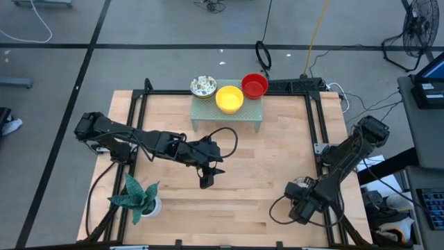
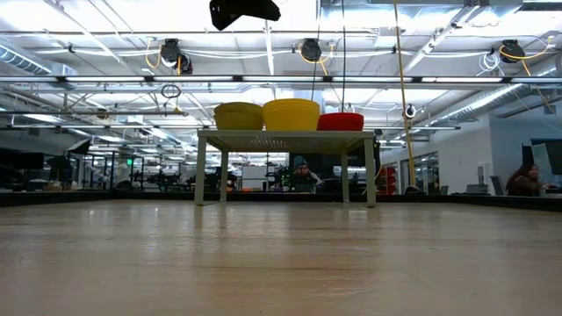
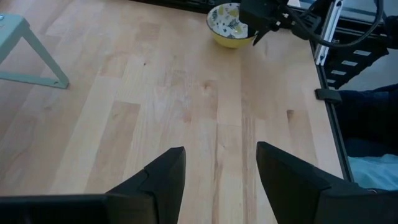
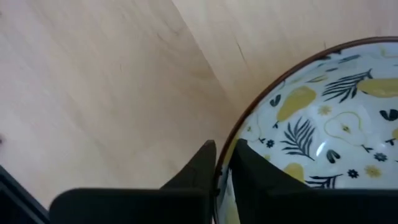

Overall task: Pick & Place Mini bowls
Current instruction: Stack the white patterned bowl on top of the other white patterned bowl on the shelf

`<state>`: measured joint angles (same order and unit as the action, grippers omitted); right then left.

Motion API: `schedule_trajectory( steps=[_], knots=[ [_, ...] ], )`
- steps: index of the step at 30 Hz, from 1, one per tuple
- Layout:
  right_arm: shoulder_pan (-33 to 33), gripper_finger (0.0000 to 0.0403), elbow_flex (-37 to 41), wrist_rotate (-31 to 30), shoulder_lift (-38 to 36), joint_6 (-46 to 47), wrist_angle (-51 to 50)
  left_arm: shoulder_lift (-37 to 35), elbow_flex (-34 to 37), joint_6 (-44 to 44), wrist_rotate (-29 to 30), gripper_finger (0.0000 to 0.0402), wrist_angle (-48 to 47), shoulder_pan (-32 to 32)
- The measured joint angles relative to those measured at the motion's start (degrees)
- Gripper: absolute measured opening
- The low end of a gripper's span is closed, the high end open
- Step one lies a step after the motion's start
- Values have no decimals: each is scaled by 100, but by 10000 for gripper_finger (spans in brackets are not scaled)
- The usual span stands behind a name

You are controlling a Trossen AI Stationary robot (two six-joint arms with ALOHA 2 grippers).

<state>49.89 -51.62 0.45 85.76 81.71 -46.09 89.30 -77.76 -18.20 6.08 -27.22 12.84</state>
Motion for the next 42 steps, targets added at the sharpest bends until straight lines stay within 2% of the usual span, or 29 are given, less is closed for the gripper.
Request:
schedule_trajectory(
  steps=[4,9,15,21,25,33,38,42],
  knots=[
    [-196,18,3,-247,7,-316,-98,0,0,0,-1,200,0,0],
    [-722,31,31,-768,27,-1225,72,0,0,-2,0,200,6,0],
    [-1675,28,36,-1293,35,-2856,1185,0,0,-2,1,200,50,0],
    [-2625,17,38,-1230,214,-4753,2975,0,0,-2,1,200,50,0],
    [-3087,15,13,-1223,549,-5595,3680,0,0,7,1,200,50,0],
    [-3667,15,-599,-1266,1360,-6626,3873,2,0,9,3,200,29,0],
    [-3753,15,-1022,-1240,1685,-7231,3817,2,0,11,3,200,-13,0],
    [-3755,19,-1136,-1235,1746,-7362,3845,2,0,15,3,200,-36,0]
  ],
)
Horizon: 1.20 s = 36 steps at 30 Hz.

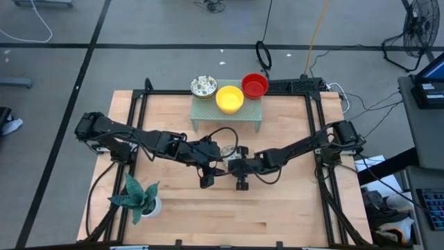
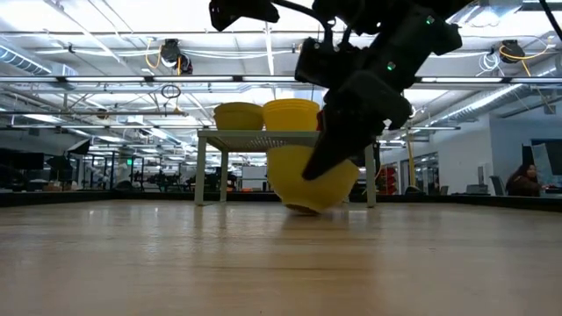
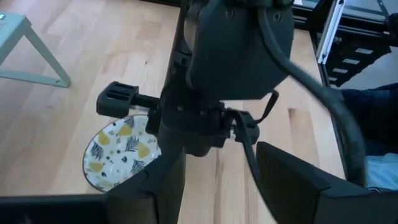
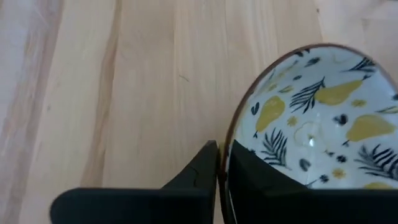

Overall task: Pick & Place Mini bowls
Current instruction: Stack the white patterned bowl on top of the other white patterned bowl on the shelf

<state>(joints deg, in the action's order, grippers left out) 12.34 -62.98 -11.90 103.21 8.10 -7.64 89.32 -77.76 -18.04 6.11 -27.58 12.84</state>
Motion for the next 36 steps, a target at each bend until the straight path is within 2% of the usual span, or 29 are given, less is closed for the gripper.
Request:
schedule_trajectory(
  steps=[4,13,17,25,32,36],
  knots=[
    [2,47,-9,-2,-22,-3,64,0,0,0,0,200,-30,0],
    [106,152,-22,39,-208,-44,231,0,0,-11,-2,200,-141,0],
    [162,180,-7,285,-589,42,-272,0,0,-13,-2,200,-144,0],
    [244,196,-13,631,-2032,977,-2020,0,0,54,-3,200,-276,0],
    [301,194,-13,1180,-3352,1109,-2973,294,0,1023,160,200,-236,8],
    [398,194,-13,1198,-3967,1102,-3202,660,0,1420,164,200,-231,9]
  ],
)
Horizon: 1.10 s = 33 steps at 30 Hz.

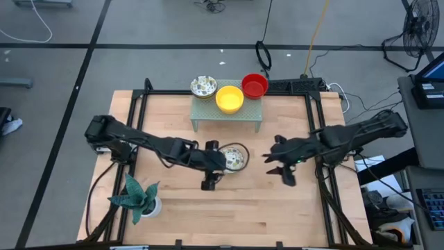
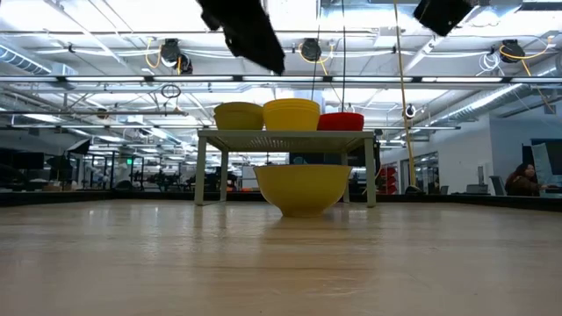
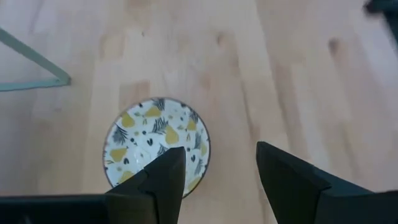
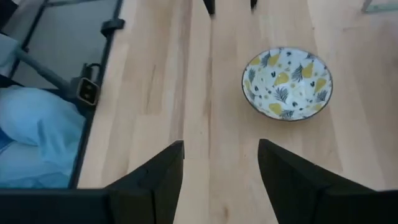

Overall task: Pick & Place Mini bowls
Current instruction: Stack the white patterned bowl on top of the other white patterned bowl on the shelf

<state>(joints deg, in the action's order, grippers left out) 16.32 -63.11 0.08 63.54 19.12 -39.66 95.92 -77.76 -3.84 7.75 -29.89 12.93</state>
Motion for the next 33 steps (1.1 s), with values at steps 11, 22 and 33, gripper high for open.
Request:
schedule_trajectory(
  steps=[11,22,33],
  knots=[
    [41,189,293,-33,-1116,-287,-83,1047,2,560,219,200,46,0],
    [43,189,1789,-302,-2071,-31,532,1368,4,676,455,200,162,-186],
    [43,191,3542,-282,-2971,-123,2408,1482,7,938,-34,200,140,-257]
  ],
)
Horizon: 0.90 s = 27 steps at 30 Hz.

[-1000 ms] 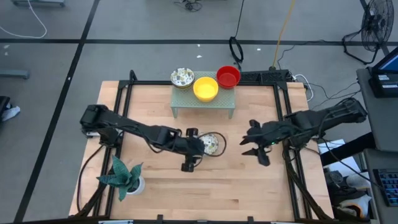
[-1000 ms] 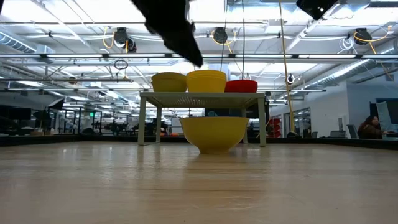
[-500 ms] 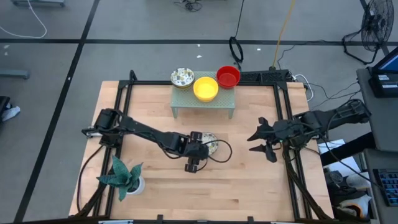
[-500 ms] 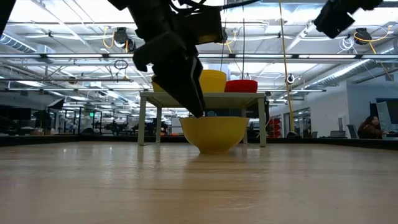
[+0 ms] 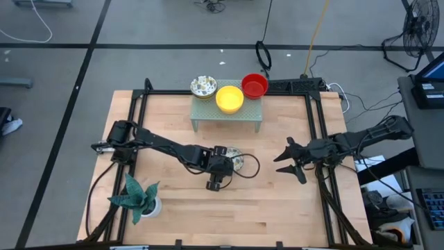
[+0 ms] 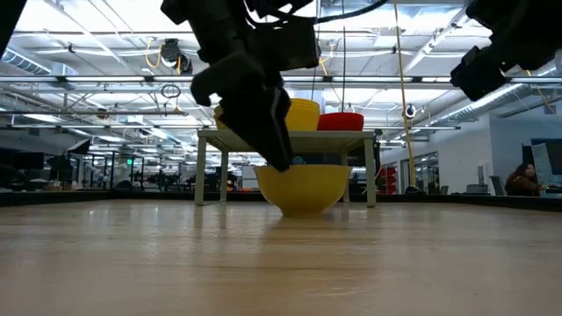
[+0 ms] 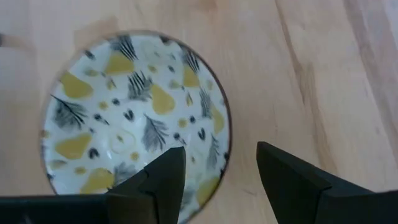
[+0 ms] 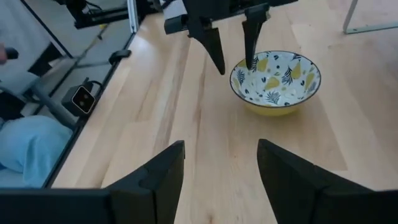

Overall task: Pick & Place Mini bowls
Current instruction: Stack the white patterned bowl on top of the other white patterned bowl on the shelf

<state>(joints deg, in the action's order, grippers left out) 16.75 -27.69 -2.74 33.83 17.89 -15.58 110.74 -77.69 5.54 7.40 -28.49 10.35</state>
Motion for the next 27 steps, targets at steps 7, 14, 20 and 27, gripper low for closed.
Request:
schedule_trajectory(
  steps=[7,14,20,27],
  knots=[
    [1,188,660,0,-407,-61,902,151,-5,24,37,200,27,-15],
    [2,188,1705,-14,-519,-166,3264,168,-5,-10,67,200,15,-22],
    [2,189,2644,-29,-509,-70,5397,170,-5,-7,69,200,-36,-22],
    [2,187,2656,-14,-520,-129,5395,170,-5,-31,134,195,-72,-22]
  ],
)
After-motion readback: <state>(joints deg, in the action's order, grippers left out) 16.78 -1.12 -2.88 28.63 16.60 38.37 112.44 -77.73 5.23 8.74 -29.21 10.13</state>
